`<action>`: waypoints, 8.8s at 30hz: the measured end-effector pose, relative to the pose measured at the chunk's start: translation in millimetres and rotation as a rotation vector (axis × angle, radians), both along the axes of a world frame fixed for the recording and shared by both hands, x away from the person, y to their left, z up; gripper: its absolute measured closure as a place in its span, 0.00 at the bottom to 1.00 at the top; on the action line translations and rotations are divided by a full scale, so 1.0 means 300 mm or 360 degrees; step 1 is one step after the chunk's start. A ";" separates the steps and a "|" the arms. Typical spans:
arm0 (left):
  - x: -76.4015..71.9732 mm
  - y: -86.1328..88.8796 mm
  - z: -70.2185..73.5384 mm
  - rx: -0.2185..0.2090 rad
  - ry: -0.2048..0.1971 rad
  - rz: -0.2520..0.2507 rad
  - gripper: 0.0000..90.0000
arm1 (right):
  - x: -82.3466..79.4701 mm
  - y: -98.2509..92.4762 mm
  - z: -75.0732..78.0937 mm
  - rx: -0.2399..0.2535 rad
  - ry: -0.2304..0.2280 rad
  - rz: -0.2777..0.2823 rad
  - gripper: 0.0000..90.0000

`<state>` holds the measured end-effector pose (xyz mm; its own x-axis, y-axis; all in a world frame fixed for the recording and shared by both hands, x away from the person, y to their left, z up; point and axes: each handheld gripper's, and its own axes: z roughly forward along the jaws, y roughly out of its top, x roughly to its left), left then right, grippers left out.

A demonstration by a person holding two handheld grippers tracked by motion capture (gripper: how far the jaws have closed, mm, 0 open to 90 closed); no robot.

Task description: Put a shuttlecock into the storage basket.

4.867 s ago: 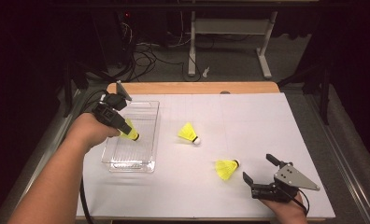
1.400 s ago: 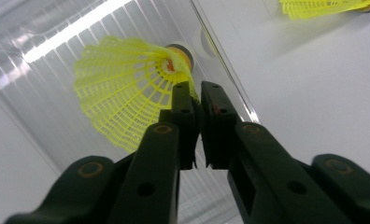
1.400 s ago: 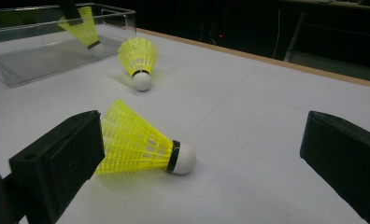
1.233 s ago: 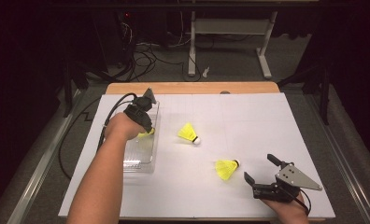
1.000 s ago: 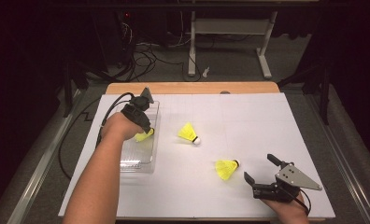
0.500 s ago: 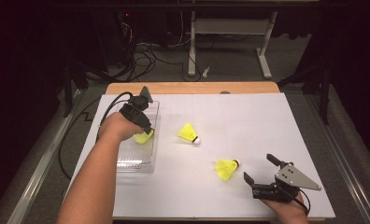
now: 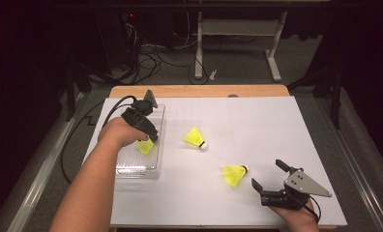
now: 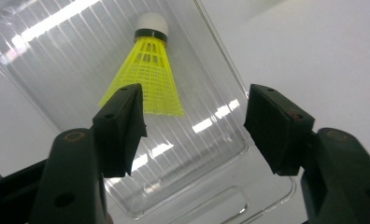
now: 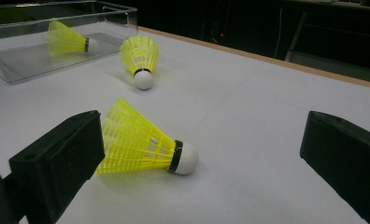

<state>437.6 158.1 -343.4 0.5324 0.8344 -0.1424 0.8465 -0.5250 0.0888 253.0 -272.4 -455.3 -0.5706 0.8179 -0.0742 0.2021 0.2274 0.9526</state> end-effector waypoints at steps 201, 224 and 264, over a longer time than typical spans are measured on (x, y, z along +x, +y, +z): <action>0.134 -0.370 -0.182 -0.0148 -0.0003 -0.0267 0.83 | -0.005 -0.015 -0.003 0.0020 0.0005 0.0021 0.01; 0.104 -0.373 -0.164 -0.0264 0.0008 -0.0377 1.00 | -0.003 -0.015 -0.003 0.0013 0.0003 0.0017 0.01; -0.062 -0.333 -0.083 -0.0196 -0.0060 -0.0457 1.00 | -0.009 -0.013 -0.002 -0.0005 -0.0005 0.0000 0.01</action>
<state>419.0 58.2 -368.4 0.7507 0.6268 -0.2089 0.6600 -0.7254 0.1953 250.3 -276.3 -455.8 -0.5703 0.8177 -0.0783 0.1994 0.2303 0.9525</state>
